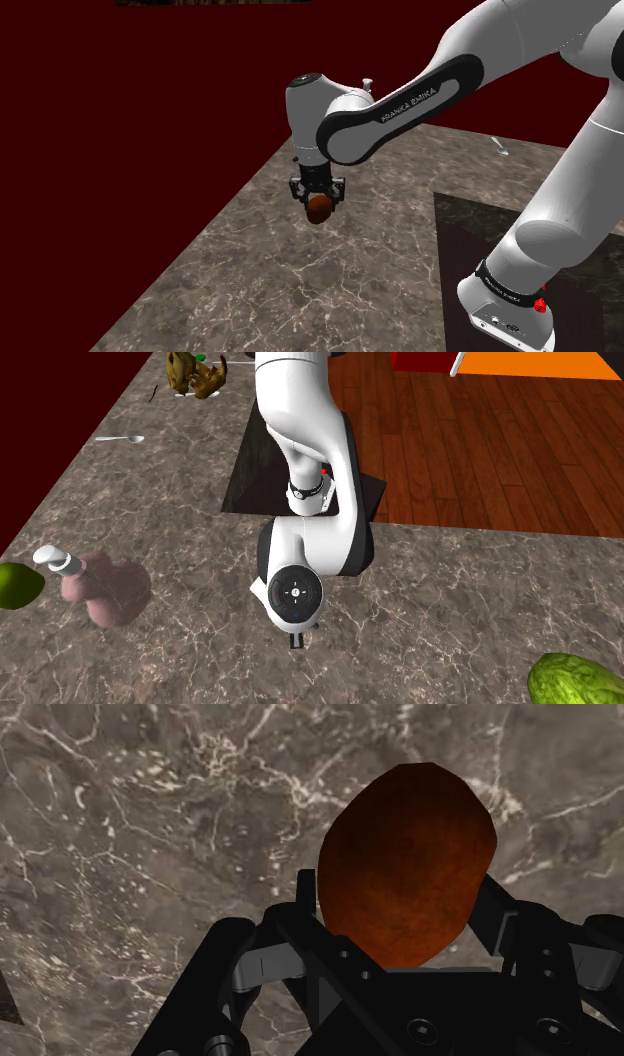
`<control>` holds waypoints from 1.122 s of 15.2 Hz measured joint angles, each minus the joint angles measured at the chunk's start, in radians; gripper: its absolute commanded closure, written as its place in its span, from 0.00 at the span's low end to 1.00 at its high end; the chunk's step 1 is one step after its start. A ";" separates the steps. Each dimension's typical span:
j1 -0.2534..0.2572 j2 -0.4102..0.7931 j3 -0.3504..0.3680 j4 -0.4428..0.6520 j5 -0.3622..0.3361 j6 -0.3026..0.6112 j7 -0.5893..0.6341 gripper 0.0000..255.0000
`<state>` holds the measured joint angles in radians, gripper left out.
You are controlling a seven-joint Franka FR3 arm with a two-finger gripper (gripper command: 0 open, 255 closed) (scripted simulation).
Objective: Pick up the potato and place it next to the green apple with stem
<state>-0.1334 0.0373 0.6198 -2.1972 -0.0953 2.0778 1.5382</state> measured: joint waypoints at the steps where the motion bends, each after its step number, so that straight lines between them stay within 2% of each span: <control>1: 0.000 -0.004 0.001 0.012 0.004 -0.015 -0.002 1.00; 17: -0.006 -0.111 -0.009 0.133 0.072 -0.221 -0.066 1.00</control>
<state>-0.1398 -0.0741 0.6106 -2.0638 -0.0231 1.8568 1.4726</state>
